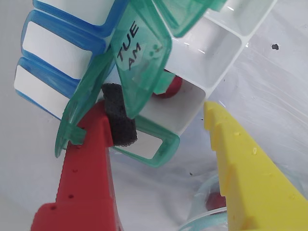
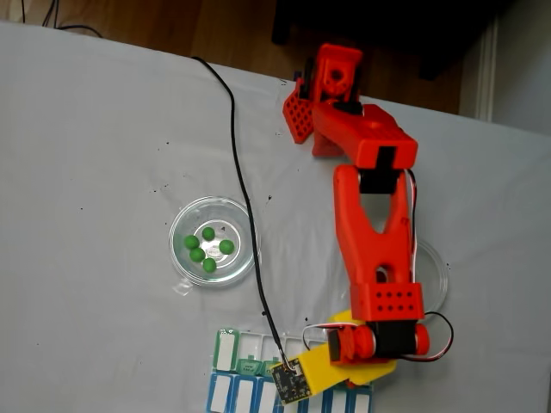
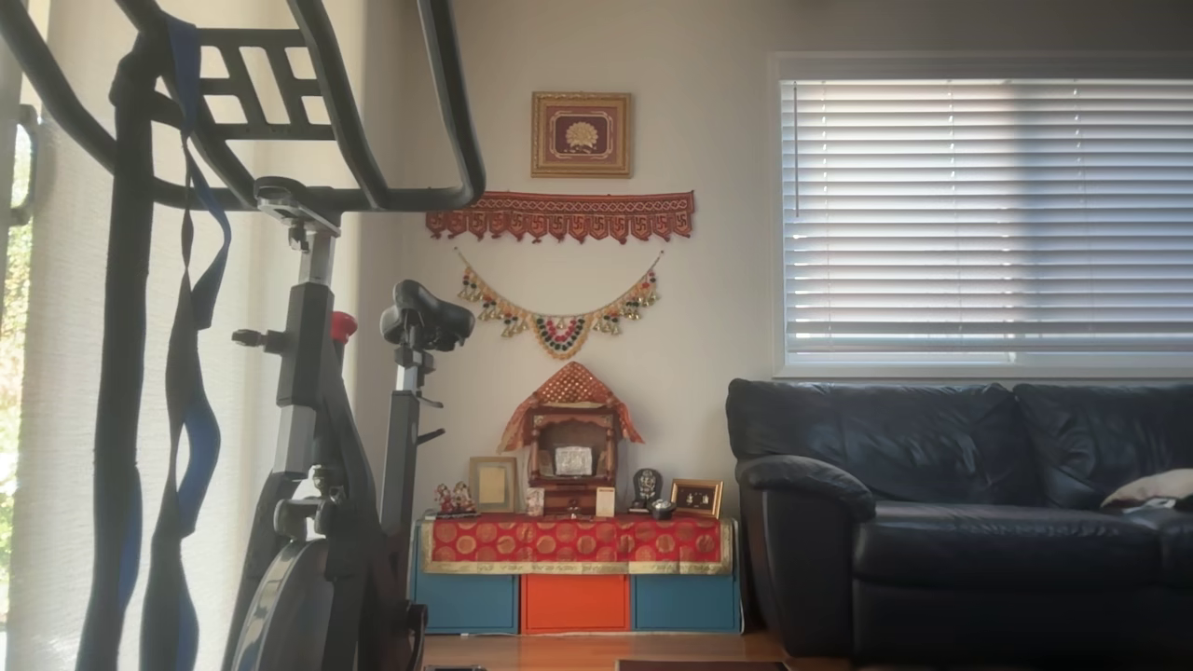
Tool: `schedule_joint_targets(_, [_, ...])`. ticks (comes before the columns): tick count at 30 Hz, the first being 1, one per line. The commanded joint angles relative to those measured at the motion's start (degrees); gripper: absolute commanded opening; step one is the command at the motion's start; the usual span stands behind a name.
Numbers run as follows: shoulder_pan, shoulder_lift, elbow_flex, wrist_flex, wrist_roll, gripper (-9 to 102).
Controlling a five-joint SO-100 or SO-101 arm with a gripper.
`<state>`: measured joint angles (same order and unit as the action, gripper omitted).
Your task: Sort medicines into box.
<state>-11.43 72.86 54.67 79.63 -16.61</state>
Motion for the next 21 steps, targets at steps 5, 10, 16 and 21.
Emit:
schedule_joint_targets(5, [-1.05,6.59,-3.16,0.26,-0.53,16])
schedule_joint_targets(10, [-1.05,5.62,-7.03,5.54,-2.55,12])
schedule_joint_targets(16, [-1.23,1.76,-17.23,18.19,-5.01,1])
schedule_joint_targets(21, [-2.37,3.43,-16.88,22.15,-6.06,1])
